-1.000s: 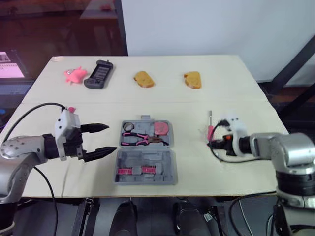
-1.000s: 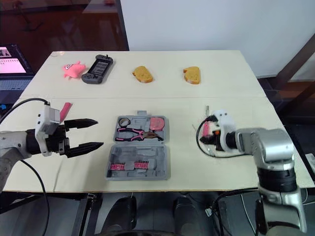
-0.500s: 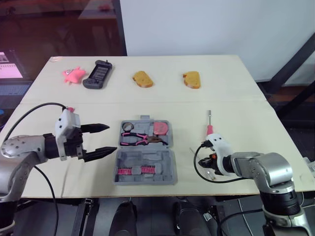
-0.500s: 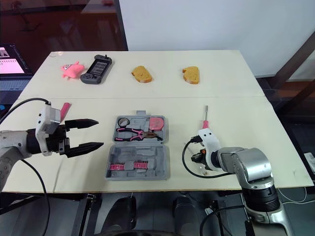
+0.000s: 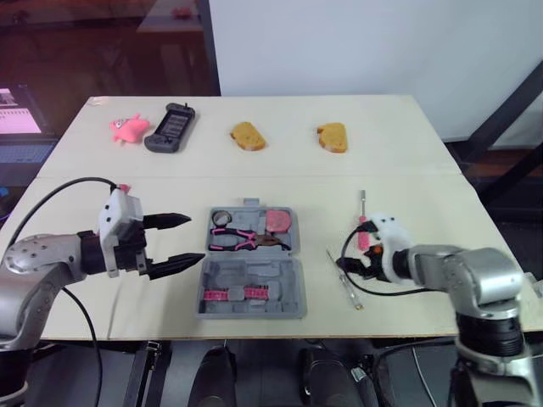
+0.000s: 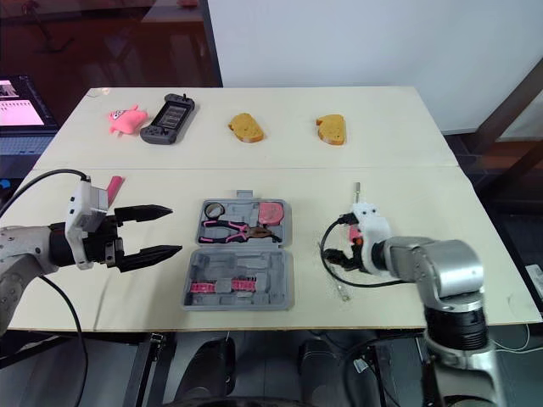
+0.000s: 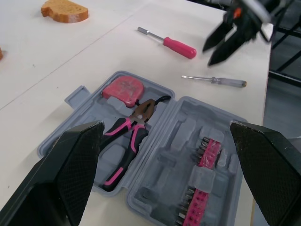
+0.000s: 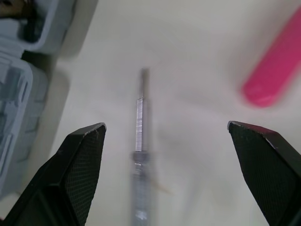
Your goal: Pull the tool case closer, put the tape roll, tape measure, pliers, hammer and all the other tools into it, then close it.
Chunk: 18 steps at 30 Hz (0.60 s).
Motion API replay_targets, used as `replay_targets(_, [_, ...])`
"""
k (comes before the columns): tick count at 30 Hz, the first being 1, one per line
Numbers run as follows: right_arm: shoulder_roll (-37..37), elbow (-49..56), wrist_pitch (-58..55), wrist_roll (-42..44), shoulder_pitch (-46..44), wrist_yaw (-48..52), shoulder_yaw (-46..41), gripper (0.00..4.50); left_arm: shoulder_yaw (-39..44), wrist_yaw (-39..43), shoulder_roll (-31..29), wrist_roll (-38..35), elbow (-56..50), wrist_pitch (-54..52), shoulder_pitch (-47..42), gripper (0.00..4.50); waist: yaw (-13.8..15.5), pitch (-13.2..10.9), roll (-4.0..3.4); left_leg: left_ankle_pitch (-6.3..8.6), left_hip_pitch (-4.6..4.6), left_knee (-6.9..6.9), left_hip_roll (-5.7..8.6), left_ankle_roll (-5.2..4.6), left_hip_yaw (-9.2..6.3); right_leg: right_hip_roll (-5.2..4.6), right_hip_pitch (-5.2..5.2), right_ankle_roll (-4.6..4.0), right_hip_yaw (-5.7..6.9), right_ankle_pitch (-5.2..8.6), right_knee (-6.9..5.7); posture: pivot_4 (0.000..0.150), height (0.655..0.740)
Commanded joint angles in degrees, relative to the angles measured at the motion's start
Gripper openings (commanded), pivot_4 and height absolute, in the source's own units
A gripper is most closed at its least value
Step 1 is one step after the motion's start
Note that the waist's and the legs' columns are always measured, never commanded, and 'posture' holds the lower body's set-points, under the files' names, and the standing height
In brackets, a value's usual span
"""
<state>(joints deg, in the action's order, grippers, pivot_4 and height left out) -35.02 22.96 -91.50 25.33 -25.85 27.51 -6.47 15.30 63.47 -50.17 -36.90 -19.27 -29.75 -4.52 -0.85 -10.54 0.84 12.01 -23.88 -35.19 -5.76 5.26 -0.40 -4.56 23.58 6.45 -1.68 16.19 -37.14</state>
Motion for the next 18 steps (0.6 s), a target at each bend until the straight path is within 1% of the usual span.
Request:
replay_targets(1, [-5.10,1.61,6.19,4.18,-6.01,7.58,2.82,4.48,1.35,-0.12,0.15,-0.55,-2.09,1.37,0.65,4.50,-0.32,0.00,0.00,0.00,0.01,0.02,0.00,0.00,0.00,0.01,0.03,-0.01,0.00,0.00,-0.01,0.150,0.7207])
replay_targets(4, [-19.24,5.16,25.69,1.43,-10.56,26.81,16.90,4.48,3.49,-0.06,0.54,0.00,-3.81,3.18,4.03,4.50,-0.23,-0.09,-0.12,0.00,-0.08,0.06,0.00,-0.01,0.00,0.01,0.11,0.00,-0.01,0.00,0.01,0.150,0.7207])
replay_targets(5, [-21.85,5.67,30.14,0.40,-10.94,30.55,19.59,4.48,3.92,-0.18,0.58,0.01,-4.31,3.62,4.83,4.50,-0.21,-0.10,-0.08,0.00,-0.15,0.06,0.00,-0.01,0.00,0.00,0.17,0.02,-0.01,0.01,0.04,0.150,0.7207])
replay_targets(8, [-28.09,5.93,47.94,-7.69,-11.09,39.98,26.96,4.48,5.91,-1.11,1.52,-1.29,-6.72,4.05,7.49,4.50,0.07,-0.07,0.04,0.01,-0.35,0.06,-0.01,-0.01,-0.02,0.01,0.38,0.27,0.03,-0.05,0.00,0.150,0.7207])
replay_targets(9, [-29.56,4.30,59.79,-14.38,-11.37,43.26,30.90,4.48,6.89,-1.55,1.97,-1.16,-7.95,4.18,9.58,4.50,0.08,-0.07,0.04,0.01,-0.44,0.04,-0.01,-0.01,-0.01,0.01,0.43,0.28,0.03,-0.05,0.01,0.150,0.7207])
replay_targets(11, [-29.70,-0.87,76.80,-23.63,-12.10,46.87,36.27,4.48,7.74,-2.35,2.55,-0.77,-9.84,4.20,12.35,4.50,-0.11,-0.08,0.04,0.00,-0.57,-0.08,0.01,0.00,0.03,-0.04,0.53,0.29,0.01,-0.07,0.04,0.150,0.7207])
replay_targets(14, [-27.86,-13.60,99.33,-35.91,-14.38,47.87,42.23,4.48,8.15,-4.16,3.48,-1.46,-11.96,3.83,13.64,4.50,-0.29,-0.09,0.07,-0.03,-0.53,-0.16,0.01,0.05,0.07,-0.06,0.51,0.17,0.01,-0.08,0.02,0.150,0.7207])
replay_targets(16, [-26.39,-20.24,109.92,-41.13,-16.11,47.31,44.10,4.48,8.32,-4.80,3.78,-1.43,-12.73,3.85,14.22,4.50,-0.17,-0.10,0.06,-0.14,-0.50,-0.18,0.00,0.23,0.06,-0.05,0.53,0.05,0.01,-0.15,-0.04,0.150,0.7207])
replay_targets(18, [-23.50,-25.50,116.38,-44.74,-17.88,46.73,45.61,4.48,8.65,-5.45,4.06,-1.42,-13.63,3.89,15.37,4.50,-0.20,-0.10,0.06,-0.18,-0.50,-0.18,0.01,0.28,0.06,-0.06,0.53,0.06,0.01,-0.16,-0.06,0.150,0.7207])
